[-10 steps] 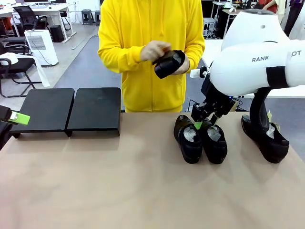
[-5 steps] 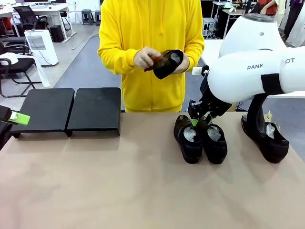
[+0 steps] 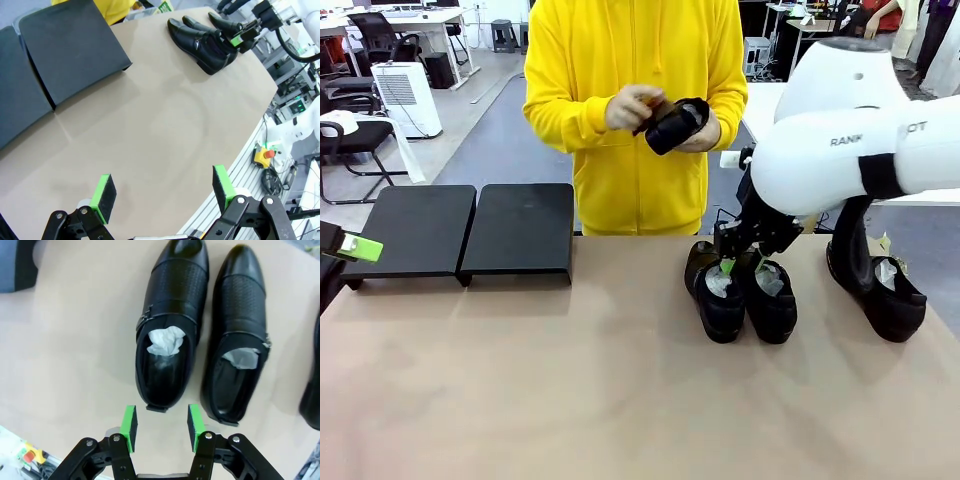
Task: Organize the shoes by placing them on the stand.
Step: Pick up one Shoe and place it in the middle of the table.
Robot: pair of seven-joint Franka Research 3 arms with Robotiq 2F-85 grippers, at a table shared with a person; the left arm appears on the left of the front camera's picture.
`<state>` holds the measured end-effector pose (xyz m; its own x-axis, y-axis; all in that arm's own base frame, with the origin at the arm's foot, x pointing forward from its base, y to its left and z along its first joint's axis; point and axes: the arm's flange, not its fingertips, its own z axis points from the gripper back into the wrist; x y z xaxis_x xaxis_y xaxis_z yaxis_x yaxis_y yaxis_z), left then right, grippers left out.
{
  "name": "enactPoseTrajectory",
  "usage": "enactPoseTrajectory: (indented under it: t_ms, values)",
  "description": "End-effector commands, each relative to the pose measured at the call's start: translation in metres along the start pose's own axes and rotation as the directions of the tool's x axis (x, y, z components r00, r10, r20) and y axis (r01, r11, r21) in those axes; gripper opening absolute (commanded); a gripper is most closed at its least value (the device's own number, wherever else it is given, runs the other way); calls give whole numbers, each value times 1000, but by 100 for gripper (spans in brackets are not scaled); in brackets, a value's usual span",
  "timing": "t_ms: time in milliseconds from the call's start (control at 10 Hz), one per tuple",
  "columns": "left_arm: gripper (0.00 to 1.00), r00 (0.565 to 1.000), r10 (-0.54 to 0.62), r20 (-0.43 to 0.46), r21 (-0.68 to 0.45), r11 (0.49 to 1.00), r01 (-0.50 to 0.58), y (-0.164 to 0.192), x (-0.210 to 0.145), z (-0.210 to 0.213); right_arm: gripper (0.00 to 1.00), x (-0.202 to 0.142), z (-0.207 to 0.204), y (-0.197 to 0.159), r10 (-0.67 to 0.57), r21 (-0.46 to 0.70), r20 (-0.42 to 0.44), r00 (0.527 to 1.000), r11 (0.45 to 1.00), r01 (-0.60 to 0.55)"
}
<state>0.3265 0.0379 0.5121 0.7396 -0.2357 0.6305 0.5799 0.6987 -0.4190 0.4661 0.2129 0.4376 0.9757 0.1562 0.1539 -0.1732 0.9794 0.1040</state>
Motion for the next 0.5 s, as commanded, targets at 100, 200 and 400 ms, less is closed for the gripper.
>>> enactPoseTrajectory:
  t_ms: [100, 200, 400]
  values:
    - [100, 1000, -11, 12, -19, 1000, 12, 1, 0, 0, 55, 29, -26, 12, -81, 37, -78, 994, 996, 84]
    - [100, 1000, -11, 12, -19, 1000, 12, 1, 0, 0, 55, 35, -33, 9, -105, 24, -87, 991, 994, 107]
    - [100, 1000, -11, 12, -19, 1000, 12, 1, 0, 0, 55, 43, -44, 5, -145, -9, -113, 983, 989, 145]
